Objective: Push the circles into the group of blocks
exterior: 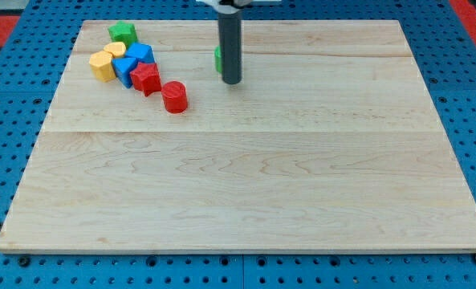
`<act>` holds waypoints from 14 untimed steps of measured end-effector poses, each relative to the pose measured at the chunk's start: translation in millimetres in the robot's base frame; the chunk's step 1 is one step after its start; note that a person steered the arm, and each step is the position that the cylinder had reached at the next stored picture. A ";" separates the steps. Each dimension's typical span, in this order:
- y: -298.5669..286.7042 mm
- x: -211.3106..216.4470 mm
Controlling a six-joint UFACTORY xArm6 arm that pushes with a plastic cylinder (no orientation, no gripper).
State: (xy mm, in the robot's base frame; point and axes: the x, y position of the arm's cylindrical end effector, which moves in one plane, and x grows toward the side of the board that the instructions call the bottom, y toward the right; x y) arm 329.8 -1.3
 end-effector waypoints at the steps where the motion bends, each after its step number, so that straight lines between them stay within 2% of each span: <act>1: 10.1 -11.4; 2: 4.0 -35.9; 4: -86.4 -43.7; 5: -33.1 15.5; 6: -52.8 86.1; 7: -96.6 81.7; 8: -111.2 26.5; 10: -124.2 17.5; 11: -125.4 16.7; 12: -107.2 34.1; 13: -83.5 15.5; 14: -83.7 -19.3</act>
